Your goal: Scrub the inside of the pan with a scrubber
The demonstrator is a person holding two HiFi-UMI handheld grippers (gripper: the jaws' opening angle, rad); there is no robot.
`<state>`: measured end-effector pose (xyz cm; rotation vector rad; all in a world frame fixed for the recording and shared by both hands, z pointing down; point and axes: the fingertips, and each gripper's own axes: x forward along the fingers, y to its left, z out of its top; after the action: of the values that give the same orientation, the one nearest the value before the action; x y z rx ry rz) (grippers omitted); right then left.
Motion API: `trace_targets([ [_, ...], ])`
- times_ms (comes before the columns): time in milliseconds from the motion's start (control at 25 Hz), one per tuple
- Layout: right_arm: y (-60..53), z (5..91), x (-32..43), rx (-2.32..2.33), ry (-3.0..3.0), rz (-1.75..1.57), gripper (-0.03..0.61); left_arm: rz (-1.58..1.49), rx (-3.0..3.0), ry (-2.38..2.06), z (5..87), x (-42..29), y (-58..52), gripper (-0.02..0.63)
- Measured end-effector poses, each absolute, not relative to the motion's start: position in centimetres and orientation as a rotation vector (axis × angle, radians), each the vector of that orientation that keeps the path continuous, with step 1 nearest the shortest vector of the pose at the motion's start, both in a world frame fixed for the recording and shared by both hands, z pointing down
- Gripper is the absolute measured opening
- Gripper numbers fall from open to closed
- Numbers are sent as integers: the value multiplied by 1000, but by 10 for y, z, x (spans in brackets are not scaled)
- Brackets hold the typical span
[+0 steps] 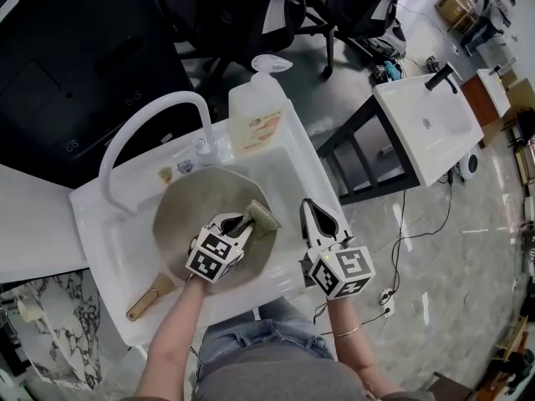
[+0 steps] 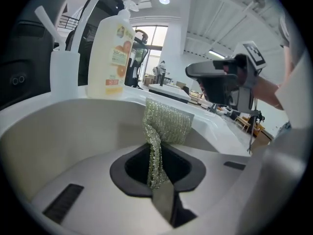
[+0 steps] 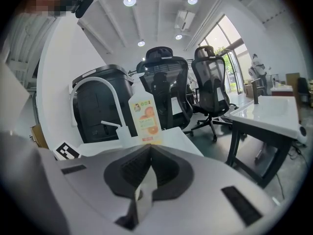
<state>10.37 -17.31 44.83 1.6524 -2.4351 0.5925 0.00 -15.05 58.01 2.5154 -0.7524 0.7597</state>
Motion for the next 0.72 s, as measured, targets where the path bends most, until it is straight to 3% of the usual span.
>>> trace_targets([
  [720, -200, 455, 88, 1523, -2486, 621, 11, 808, 2298, -1221, 603, -45, -220, 61],
])
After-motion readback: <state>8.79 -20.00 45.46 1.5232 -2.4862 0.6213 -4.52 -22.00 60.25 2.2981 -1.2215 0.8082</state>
